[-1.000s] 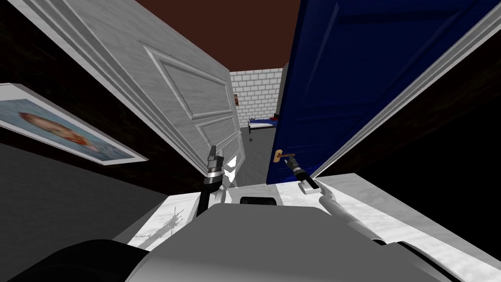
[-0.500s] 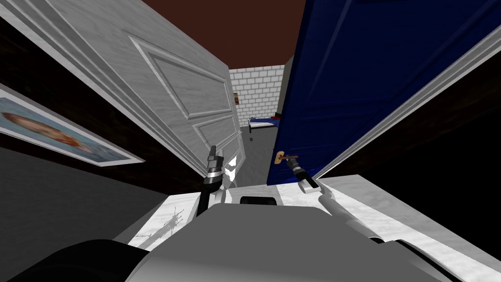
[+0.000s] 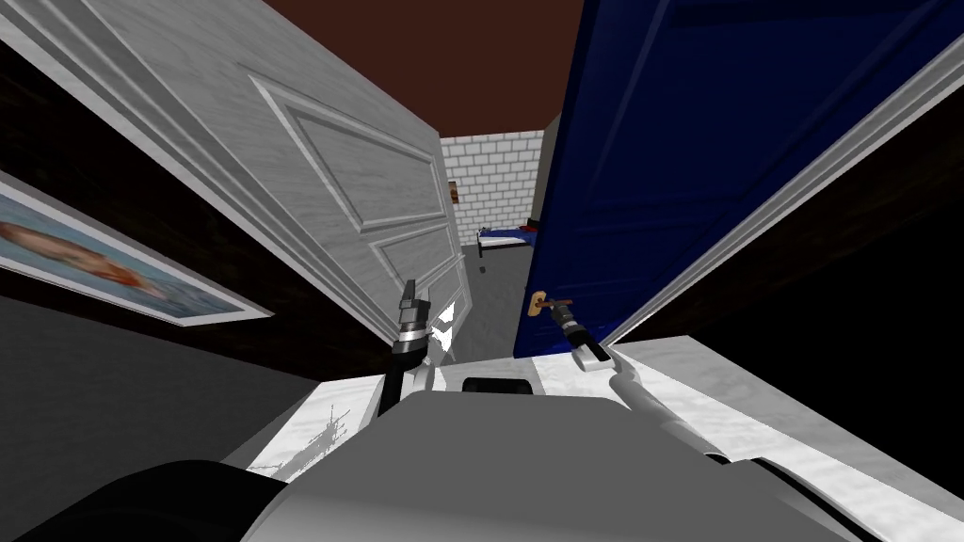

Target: Push the door open

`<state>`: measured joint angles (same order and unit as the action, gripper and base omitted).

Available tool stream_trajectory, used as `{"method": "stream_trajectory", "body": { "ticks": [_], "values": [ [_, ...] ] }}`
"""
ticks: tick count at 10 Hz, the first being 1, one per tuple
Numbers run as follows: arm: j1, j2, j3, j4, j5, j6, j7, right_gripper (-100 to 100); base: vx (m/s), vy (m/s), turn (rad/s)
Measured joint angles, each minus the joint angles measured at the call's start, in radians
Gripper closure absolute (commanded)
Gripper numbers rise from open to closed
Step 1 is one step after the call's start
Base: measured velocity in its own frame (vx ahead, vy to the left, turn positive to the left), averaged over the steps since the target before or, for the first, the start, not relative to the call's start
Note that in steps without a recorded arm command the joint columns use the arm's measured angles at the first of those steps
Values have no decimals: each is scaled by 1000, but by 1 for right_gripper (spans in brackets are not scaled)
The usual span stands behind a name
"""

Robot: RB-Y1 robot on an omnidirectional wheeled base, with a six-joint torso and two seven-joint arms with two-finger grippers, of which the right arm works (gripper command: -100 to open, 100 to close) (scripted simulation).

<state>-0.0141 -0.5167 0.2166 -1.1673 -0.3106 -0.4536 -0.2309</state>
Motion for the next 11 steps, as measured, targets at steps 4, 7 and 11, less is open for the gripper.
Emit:
{"method": "stream_trajectory", "body": {
  "ticks": [4, 7, 11],
  "values": [
    [-34, 35, -38, 33, 5, 11, 32, 100, 144, 34, -35],
    [-58, 75, -76, 45, 11, 24, 68, 100, 114, 41, -57],
    [-90, 124, -119, 85, 20, 33, 113, 100, 102, 28, -54]
  ]
}}
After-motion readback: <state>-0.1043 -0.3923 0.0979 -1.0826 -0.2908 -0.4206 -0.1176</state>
